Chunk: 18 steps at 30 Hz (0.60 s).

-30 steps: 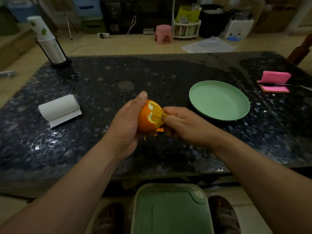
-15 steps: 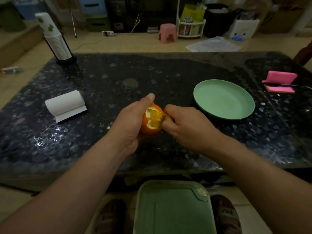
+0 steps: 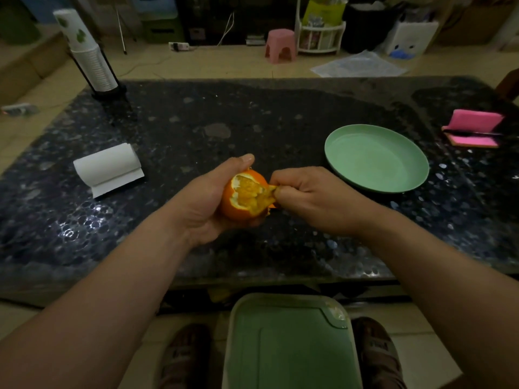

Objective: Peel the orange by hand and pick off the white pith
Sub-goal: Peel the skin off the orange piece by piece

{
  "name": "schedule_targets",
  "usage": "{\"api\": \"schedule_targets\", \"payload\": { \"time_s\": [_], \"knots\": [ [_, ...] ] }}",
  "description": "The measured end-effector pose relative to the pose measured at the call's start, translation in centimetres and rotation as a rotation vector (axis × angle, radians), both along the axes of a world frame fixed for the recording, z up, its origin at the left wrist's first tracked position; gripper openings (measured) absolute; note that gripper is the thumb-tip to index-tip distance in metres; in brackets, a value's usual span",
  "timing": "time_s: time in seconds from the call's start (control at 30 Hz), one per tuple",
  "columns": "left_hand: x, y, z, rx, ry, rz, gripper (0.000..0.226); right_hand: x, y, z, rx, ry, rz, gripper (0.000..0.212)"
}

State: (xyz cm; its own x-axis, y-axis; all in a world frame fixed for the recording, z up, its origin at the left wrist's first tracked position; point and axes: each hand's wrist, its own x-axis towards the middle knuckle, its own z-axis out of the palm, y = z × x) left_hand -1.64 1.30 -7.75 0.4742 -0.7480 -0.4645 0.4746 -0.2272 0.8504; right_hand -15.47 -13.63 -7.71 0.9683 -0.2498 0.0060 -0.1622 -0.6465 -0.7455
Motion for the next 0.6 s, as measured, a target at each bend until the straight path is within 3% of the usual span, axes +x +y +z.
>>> {"api": "schedule_targets", "payload": {
  "time_s": [0.07,0.17,0.33,0.4,0.5,0.6],
  "knots": [
    [0.3,0.2,-0.1,0.024,0.041,-0.042,0.054,-0.1,-0.2,0.3,0.151,0.040,0.055,0.028],
    [0.6,0.7,-0.3,0.044,0.121,-0.101,0.048,-0.1,-0.5,0.6,0.277,0.088,0.104,0.026],
    [1.8,1.1,-0.7,0.004,0.236,-0.108,0.050,0.6,-1.4,-0.6,0.460,0.086,0.000,0.033],
    [2.0,0.9,-1.0,0.026,0.238,-0.036,0.052,1.3,-1.9,-2.1,0.286,0.090,-0.098,0.037],
    [2.1,0.6,-1.5,0.075,0.211,0.074,0.058,2.4,-2.3,-4.6,-0.077,0.126,-0.219,0.021],
    [1.7,0.4,-1.7,0.113,0.183,0.145,0.064,3.1,-2.0,-5.4,-0.153,0.144,-0.223,0.030]
  ]
}}
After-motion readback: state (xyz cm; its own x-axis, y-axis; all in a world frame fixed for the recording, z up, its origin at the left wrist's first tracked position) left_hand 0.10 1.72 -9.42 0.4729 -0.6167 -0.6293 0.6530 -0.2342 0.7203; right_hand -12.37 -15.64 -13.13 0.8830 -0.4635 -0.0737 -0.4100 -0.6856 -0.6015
